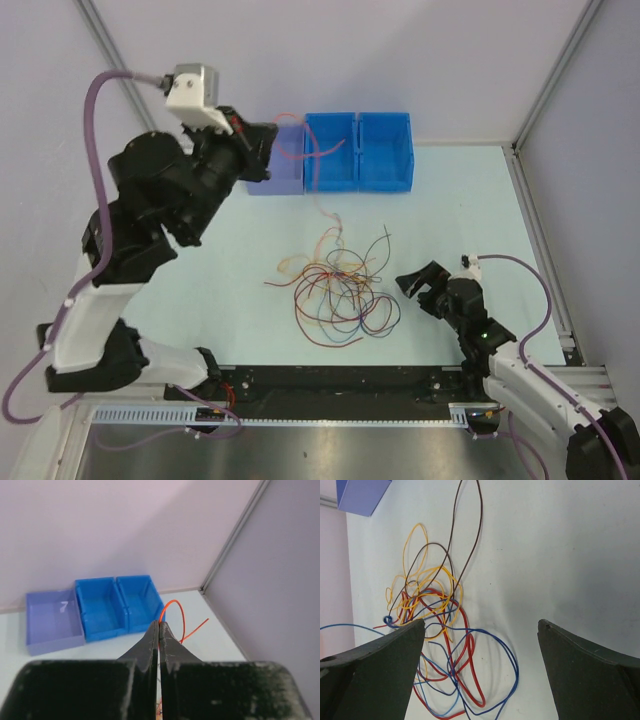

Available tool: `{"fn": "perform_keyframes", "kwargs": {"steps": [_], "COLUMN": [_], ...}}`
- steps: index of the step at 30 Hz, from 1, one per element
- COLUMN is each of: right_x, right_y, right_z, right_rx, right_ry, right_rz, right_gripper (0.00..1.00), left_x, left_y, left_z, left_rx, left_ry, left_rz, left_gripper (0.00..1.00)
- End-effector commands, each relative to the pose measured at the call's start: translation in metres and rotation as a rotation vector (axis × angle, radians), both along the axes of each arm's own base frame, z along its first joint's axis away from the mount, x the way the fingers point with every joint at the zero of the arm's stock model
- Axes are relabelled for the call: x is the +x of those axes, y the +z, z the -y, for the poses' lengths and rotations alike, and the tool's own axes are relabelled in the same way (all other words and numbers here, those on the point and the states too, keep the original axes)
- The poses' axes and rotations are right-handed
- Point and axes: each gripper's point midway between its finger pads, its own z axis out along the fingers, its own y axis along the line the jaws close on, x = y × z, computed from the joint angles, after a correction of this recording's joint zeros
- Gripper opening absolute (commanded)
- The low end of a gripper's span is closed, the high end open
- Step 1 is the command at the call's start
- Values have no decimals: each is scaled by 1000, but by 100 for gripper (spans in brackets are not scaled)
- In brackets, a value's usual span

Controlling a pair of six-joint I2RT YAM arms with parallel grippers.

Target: Untangle the cables

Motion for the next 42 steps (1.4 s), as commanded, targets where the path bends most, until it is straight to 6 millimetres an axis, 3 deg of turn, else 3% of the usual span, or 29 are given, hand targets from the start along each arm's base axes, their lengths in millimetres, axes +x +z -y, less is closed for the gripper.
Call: {"fn": "perform_keyframes", "kwargs": {"steps": [1, 3, 4, 6, 7, 9, 10, 13, 14, 15, 17, 18, 21, 23, 29, 37, 42], "right_x": [4, 4, 3, 4, -1, -2, -5, -14, -15, -20, -24, -32, -31, -28, -19, 1, 9], "right_y": [12, 15, 18, 28, 35, 58, 66, 98, 96, 113, 114, 127, 131, 144, 174, 154, 140], "right_z": [-2, -3, -7, -13, -22, -35, -43, -69, -77, -90, -104, -118, -135, -147, -176, -201, -213], "right_rx": [15, 12, 18, 2, 9, -21, -20, -30, -37, -28, -51, -46, -62, -44, -42, -168, -191], "right_ry": [11, 24, 52, 98, 169, 268, 325, 501, 542, 599, 661, 711, 737, 749, 805, 826, 824], "right_rz": [58, 72, 83, 121, 142, 219, 240, 329, 318, 358, 366, 401, 425, 440, 533, 533, 513], "right_gripper": [100, 100, 100, 100, 100, 100, 100, 100, 100, 100, 99, 98, 98, 97, 95, 90, 86], "left_x": [10, 2, 2, -10, -14, -27, -32, -41, -41, -41, -40, -38, -33, -31, -18, -14, -13], "left_y": [-76, -101, -144, -174, -215, -237, -264, -281, -278, -276, -270, -266, -251, -235, -203, -179, -177], "left_z": [5, 2, 8, 10, 12, 14, 12, 5, 7, 6, 5, 6, 7, 8, -20, -27, -27], "left_rx": [158, 144, 207, 181, 236, 208, 237, 210, 189, 183, 174, 174, 170, 153, 83, 2, -7], "left_ry": [33, 15, 5, -43, -58, -114, -118, -129, -137, -143, -147, -147, -144, -148, -42, -47, -57], "left_rz": [-70, -124, -187, -256, -318, -370, -410, -436, -423, -410, -386, -370, -337, -309, -277, -244, -241], "left_gripper": [0, 0, 0, 0, 0, 0, 0, 0, 0, 0, 0, 0, 0, 0, 0, 0, 0]}}
